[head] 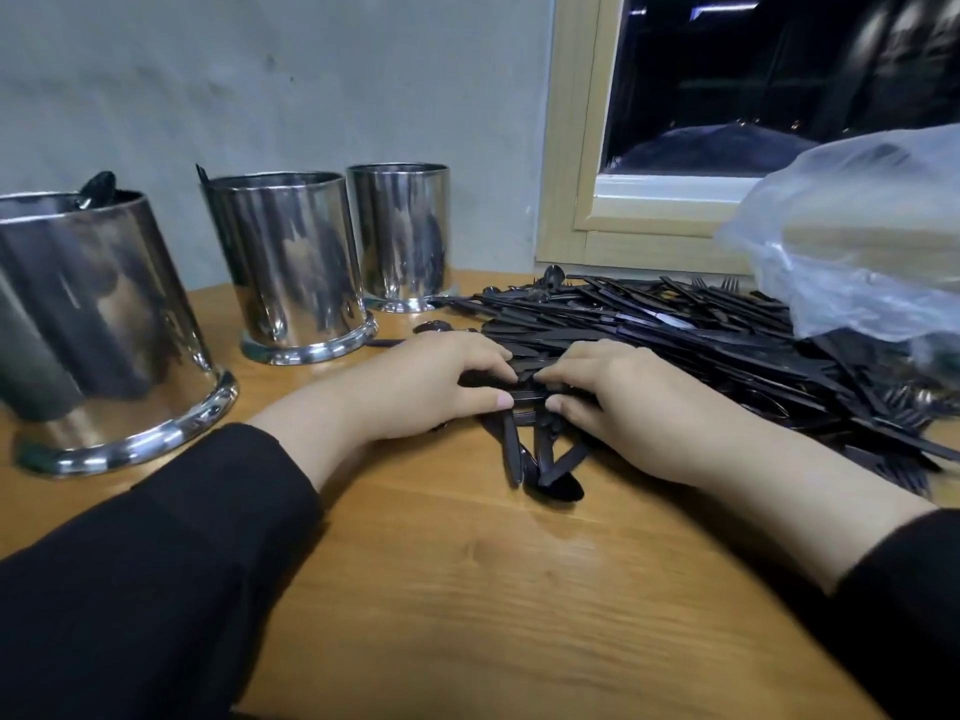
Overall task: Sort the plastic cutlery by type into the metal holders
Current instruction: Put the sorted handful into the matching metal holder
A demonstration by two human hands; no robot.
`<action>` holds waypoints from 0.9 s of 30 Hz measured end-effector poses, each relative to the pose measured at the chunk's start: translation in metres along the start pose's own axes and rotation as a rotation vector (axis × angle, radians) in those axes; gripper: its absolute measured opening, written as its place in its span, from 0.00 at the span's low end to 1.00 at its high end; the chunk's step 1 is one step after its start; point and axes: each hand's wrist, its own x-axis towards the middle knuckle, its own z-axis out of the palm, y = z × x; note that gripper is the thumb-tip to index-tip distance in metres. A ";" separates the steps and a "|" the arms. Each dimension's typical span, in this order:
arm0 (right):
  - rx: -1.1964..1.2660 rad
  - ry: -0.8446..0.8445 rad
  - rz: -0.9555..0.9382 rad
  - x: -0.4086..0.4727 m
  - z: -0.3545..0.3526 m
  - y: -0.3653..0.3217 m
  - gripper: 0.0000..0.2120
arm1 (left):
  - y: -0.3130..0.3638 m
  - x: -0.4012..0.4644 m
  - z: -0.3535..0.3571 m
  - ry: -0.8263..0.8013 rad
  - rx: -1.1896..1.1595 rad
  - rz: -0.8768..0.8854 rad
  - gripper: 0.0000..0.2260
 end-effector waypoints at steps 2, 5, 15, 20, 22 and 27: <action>0.014 0.000 0.018 0.001 0.000 0.001 0.15 | 0.000 0.001 0.000 0.038 -0.001 0.008 0.12; 0.042 0.011 0.038 0.002 0.000 0.000 0.14 | -0.001 0.001 0.001 0.056 -0.004 0.013 0.10; 0.143 0.107 0.103 0.001 -0.006 -0.002 0.10 | -0.001 -0.008 -0.013 0.544 -0.253 -0.167 0.08; 0.263 0.251 0.104 -0.001 -0.020 0.001 0.06 | 0.006 -0.020 -0.018 0.579 -0.373 -0.144 0.10; 0.283 0.278 0.068 -0.003 -0.024 -0.001 0.05 | 0.016 -0.025 -0.017 0.519 -0.371 -0.079 0.10; 0.261 0.271 -0.091 -0.005 -0.028 -0.012 0.05 | 0.041 -0.031 -0.005 0.430 -0.186 0.054 0.08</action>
